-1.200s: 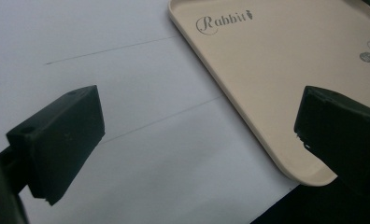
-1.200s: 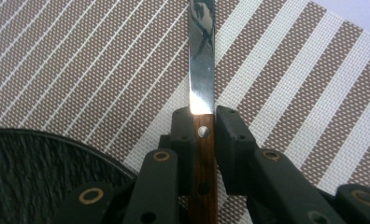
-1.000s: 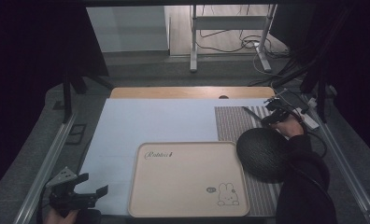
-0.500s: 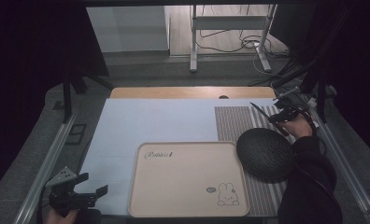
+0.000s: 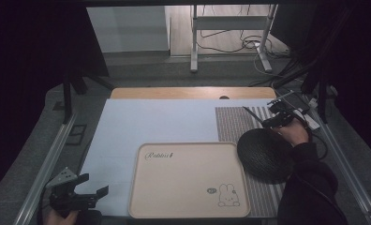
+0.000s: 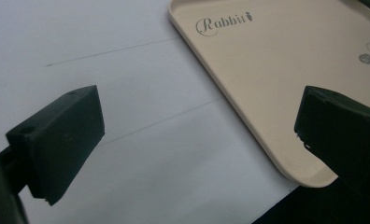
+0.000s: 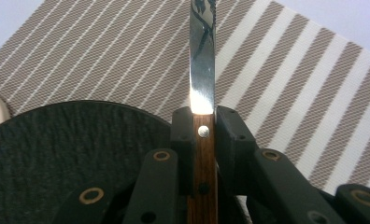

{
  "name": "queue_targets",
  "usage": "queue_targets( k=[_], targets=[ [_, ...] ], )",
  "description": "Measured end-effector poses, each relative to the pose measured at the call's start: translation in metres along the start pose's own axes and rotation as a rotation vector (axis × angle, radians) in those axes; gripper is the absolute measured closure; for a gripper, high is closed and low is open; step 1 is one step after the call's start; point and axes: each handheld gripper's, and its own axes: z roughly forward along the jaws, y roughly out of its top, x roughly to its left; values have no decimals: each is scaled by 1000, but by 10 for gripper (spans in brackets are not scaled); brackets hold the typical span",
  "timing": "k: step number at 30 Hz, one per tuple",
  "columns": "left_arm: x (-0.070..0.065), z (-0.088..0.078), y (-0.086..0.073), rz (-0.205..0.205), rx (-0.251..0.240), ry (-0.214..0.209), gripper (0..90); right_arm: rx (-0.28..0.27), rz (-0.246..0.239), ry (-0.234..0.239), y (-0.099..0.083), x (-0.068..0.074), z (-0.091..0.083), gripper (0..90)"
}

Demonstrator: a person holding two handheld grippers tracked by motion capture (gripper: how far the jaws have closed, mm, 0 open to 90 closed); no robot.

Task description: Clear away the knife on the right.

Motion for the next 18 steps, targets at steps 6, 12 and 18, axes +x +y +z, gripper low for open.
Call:
queue_targets(
  k=[6, 12, 18],
  targets=[
    [1, 0, 0, -5, -1, 0, 12, 12, -6, 16, -1, 13, 4, 776],
    [0, 0, 0, -4, -1, -2, 11, 14, -3, 29, -3, 26, 4, 776],
    [0, 0, 0, -3, -1, -3, 11, 15, -14, 41, -5, 39, 5, 776]
  ],
)
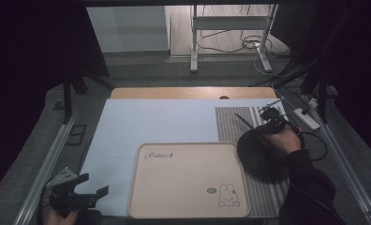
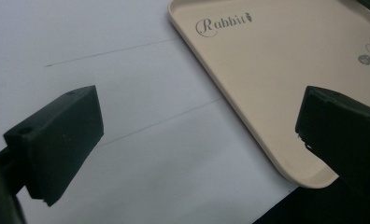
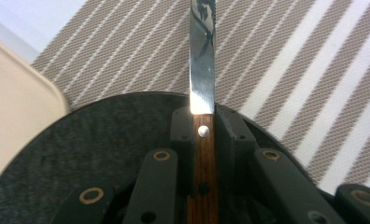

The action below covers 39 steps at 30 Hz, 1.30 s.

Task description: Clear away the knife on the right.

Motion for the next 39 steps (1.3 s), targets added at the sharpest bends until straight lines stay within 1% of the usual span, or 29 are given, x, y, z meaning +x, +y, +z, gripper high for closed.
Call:
queue_targets(
  k=[6, 11, 17, 19, 28, 32, 39],
  targets=[
    [0, 0, 0, 2, 0, 1, 11, 3, -30, 14, -3, 20, 1, 776],
    [-1, 0, 0, 5, 2, 1, 11, -5, -28, 28, -5, 34, -2, 776],
    [-1, 0, 0, 6, 2, 2, 12, -8, -50, 40, -10, 50, -4, 775],
    [-1, 0, 0, 6, 2, 2, 11, -11, -43, 47, -12, 56, -6, 776],
    [-1, 0, 0, 7, 5, 5, 12, -24, -70, 66, -19, 79, -10, 776],
    [-1, 0, 0, 8, 5, 6, 12, -23, -65, 76, -25, 91, -13, 776],
    [-1, 0, 0, 9, 4, 6, 12, -24, -88, 85, -34, 114, -17, 776]
  ],
)
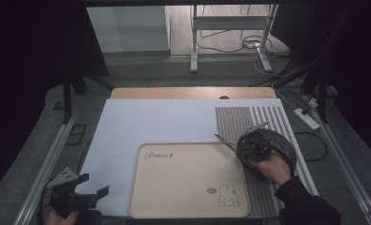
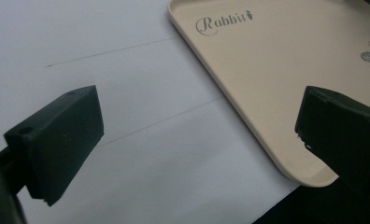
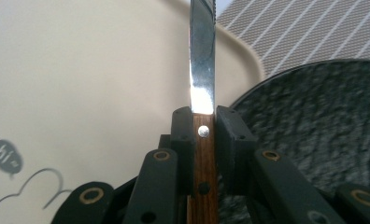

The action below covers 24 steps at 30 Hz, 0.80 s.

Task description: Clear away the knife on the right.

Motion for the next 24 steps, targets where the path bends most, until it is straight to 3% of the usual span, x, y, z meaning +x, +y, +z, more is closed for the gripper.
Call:
queue_targets(
  k=[9, 24],
  targets=[
    [0, 0, 0, 2, 0, 0, 13, 5, -32, 6, -6, 29, 0, 775],
    [0, 0, 0, 2, 2, 1, 14, 34, -30, 31, -9, 69, 13, 775]
  ],
)
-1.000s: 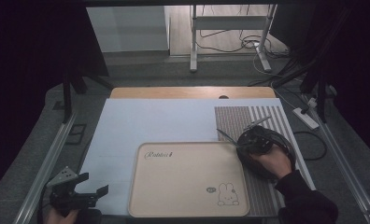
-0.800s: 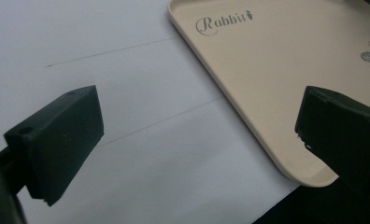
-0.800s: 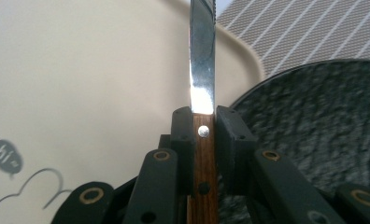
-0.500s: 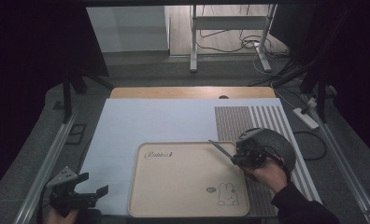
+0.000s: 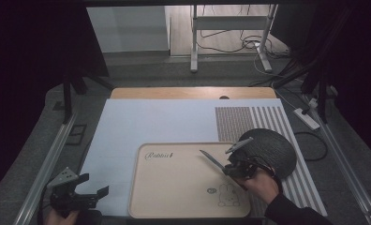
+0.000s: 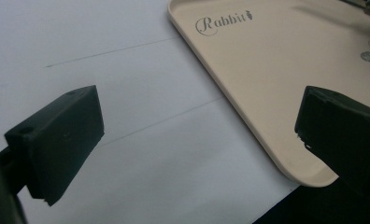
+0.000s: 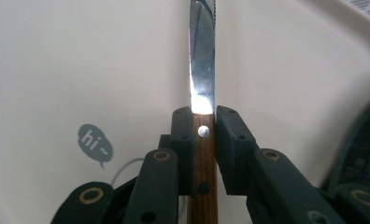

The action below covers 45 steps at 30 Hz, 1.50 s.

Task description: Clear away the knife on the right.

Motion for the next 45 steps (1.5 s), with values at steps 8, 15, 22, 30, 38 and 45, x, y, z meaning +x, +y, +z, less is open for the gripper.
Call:
queue_targets(
  k=[8, 15, 22, 30, 38, 45],
  targets=[
    [0, 0, 0, 3, 3, 2, 14, 31, 0, -31, 0, 5, 15, 774],
    [0, 0, 0, 4, 4, 2, 14, 47, -6, -23, -2, 5, 19, 726],
    [-1, 1, 1, 5, 7, 2, 15, -17, -47, -14, 7, 2, 1, 745],
    [-1, 1, 1, 8, 10, 3, 16, 65, -200, 47, 24, 19, 25, 896],
    [-1, 1, 1, 11, 9, 4, 17, 91, -159, 24, 18, 4, 28, 896],
    [-2, 1, 1, 16, 9, 6, 17, 86, -89, 22, 3, -15, 18, 896]
  ],
)
